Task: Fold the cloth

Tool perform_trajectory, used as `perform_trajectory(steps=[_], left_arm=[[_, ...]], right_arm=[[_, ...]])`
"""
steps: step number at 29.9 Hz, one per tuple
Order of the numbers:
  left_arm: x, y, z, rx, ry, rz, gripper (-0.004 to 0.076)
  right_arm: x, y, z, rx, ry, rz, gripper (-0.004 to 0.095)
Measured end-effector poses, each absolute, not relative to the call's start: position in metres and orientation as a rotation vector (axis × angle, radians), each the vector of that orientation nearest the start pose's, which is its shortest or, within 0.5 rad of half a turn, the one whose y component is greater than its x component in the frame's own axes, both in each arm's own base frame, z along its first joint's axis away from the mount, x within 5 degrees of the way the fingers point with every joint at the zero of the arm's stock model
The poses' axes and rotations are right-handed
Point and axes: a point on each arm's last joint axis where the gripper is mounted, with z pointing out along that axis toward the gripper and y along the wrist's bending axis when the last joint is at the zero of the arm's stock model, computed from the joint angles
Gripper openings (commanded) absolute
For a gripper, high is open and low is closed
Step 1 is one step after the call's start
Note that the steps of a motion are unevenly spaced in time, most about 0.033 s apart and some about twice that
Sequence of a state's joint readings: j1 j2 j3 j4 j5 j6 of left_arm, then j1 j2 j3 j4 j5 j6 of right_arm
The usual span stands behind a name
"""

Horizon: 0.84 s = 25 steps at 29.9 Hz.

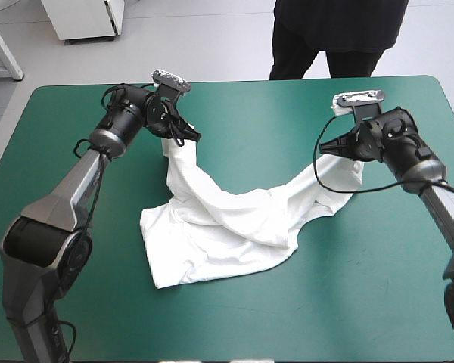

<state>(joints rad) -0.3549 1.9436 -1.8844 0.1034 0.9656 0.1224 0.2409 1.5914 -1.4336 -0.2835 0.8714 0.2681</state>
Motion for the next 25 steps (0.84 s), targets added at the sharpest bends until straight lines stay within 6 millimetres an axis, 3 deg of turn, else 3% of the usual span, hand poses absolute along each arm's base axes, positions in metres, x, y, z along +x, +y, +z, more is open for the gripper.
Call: perform_trajectory(steps=[4, 9, 12, 16, 19, 21, 25], left_arm=[[0.450, -0.145, 0.299, 0.572, 2.458, 0.043, -0.0022], [0.472, -0.150, 0.265, 0.575, 2.497, 0.049, -0.0020], [0.475, -0.151, 0.254, 0.581, 2.518, 0.052, 0.0061], [0.475, -0.151, 0.256, 0.581, 2.516, 0.056, 0.0351], [0.471, -0.150, 0.266, 0.578, 2.504, 0.057, 0.0532], [0.466, -0.148, 0.277, 0.574, 2.502, 0.057, 0.0540], [0.454, -0.143, 0.297, 0.570, 2.524, 0.070, 0.0461]], right_arm=[[0.382, 0.057, 0.315, -0.052, 2.505, -0.074, -0.0017], [0.418, 0.060, 0.283, -0.072, 2.578, -0.036, -0.0005], [0.429, 0.062, 0.270, -0.071, 2.640, -0.027, 0.0114], [0.432, 0.063, 0.268, -0.073, 2.678, 0.050, 0.0438], [0.432, 0.063, 0.275, -0.078, 2.682, 0.072, 0.0561], [0.430, 0.061, 0.280, -0.072, 2.681, 0.081, 0.0536], [0.424, 0.058, 0.297, -0.071, 2.654, 0.072, 0.0476]])
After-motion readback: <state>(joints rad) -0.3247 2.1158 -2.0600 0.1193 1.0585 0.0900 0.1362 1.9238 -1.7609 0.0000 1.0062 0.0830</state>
